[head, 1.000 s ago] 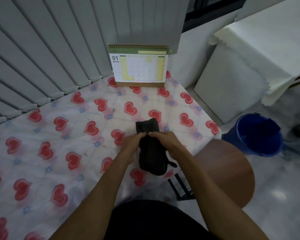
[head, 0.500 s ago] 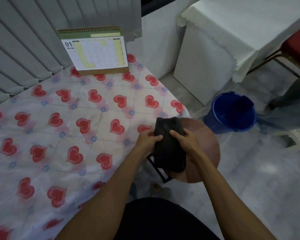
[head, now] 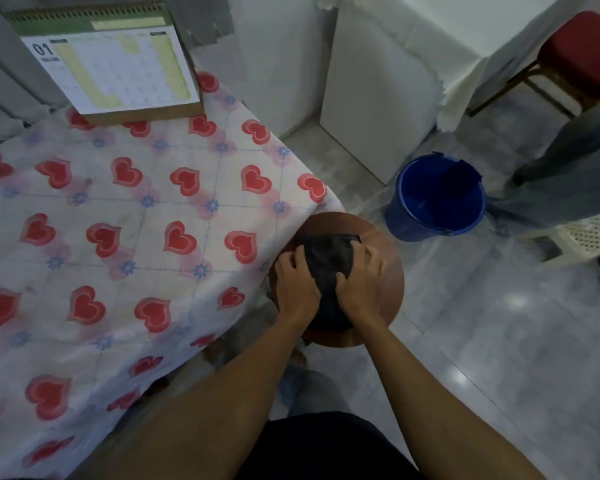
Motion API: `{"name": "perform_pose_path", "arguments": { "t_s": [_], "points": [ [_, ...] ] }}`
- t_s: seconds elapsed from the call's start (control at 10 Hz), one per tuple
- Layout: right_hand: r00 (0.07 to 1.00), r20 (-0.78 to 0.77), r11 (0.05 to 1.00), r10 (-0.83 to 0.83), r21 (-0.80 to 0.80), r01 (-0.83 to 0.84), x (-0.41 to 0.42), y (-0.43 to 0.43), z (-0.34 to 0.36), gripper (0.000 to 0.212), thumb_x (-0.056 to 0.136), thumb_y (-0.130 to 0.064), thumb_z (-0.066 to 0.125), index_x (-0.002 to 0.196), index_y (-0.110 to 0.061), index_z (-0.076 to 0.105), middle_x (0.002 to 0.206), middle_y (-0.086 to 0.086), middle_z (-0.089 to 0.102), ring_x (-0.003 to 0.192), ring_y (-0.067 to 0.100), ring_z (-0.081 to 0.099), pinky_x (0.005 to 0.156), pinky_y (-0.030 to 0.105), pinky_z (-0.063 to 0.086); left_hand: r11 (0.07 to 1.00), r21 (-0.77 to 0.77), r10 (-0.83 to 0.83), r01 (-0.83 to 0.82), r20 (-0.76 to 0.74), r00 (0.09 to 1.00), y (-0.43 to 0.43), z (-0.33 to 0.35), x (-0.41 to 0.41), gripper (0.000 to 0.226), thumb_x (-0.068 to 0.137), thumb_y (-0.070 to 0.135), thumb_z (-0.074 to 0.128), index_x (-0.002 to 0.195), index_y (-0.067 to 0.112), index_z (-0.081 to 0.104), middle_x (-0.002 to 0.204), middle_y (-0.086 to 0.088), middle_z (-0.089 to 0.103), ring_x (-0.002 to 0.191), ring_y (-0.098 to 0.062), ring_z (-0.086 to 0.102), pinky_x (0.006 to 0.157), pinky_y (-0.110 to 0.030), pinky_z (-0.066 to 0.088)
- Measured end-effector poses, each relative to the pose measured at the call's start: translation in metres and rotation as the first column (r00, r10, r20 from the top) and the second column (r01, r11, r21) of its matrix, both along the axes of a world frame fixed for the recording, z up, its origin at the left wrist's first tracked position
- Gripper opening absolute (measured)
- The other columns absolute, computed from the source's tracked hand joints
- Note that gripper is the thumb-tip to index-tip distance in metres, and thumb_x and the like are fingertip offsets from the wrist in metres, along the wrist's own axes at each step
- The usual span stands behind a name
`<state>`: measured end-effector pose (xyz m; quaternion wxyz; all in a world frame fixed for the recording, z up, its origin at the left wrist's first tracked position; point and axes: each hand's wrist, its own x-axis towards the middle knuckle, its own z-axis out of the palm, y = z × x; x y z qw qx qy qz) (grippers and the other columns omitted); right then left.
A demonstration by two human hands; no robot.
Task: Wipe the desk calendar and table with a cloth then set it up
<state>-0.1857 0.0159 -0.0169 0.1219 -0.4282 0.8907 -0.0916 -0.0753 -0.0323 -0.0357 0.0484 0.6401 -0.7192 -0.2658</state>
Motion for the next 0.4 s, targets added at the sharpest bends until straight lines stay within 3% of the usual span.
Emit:
{"name": "perform_pose_path", "arguments": {
  "t_s": [0.1, 0.2, 0.4],
  "points": [
    [0.978, 0.063, 0.977, 0.201, 0.06, -0.205, 0.011, 0.004, -0.016, 0.052, 0.092, -0.03, 0.056, 0.143, -0.023, 0.048, 0.157, 0.006, 0.038, 0.146, 0.031, 0.03, 0.117, 0.051, 0.026, 0.975, -0.036, -0.216, 0.218, 0.04, 0.975, 0.009, -0.009, 0.004, 0.05, 0.096, 0.031, 0.05, 0.144, 0.018, 0.042, 0.151, -0.009, 0.038, 0.138, -0.028, 0.037, 0.11, -0.038, 0.037],
    [0.946, 0.099, 0.93, 0.309, 0.175, -0.323, 0.014, 0.01, -0.032, 0.057, 0.096, -0.022, 0.053, 0.151, -0.02, 0.038, 0.163, 0.006, 0.027, 0.152, 0.032, 0.017, 0.12, 0.054, 0.02, 0.951, 0.008, -0.308, 0.308, 0.055, 0.95, 0.009, -0.012, 0.009, 0.051, 0.097, 0.025, 0.051, 0.146, 0.018, 0.042, 0.157, -0.008, 0.032, 0.144, -0.027, 0.028, 0.114, -0.04, 0.034],
    [0.947, 0.115, 0.939, 0.299, 0.142, -0.313, 0.019, -0.004, -0.009, 0.055, 0.099, -0.024, 0.049, 0.152, -0.021, 0.036, 0.166, 0.005, 0.019, 0.154, 0.03, 0.01, 0.122, 0.051, 0.014, 0.955, 0.102, -0.275, 0.279, -0.053, 0.96, -0.007, 0.008, 0.009, 0.046, 0.094, 0.02, 0.056, 0.139, 0.016, 0.051, 0.156, -0.006, 0.036, 0.142, -0.025, 0.034, 0.115, -0.04, 0.035]
  ]
}}
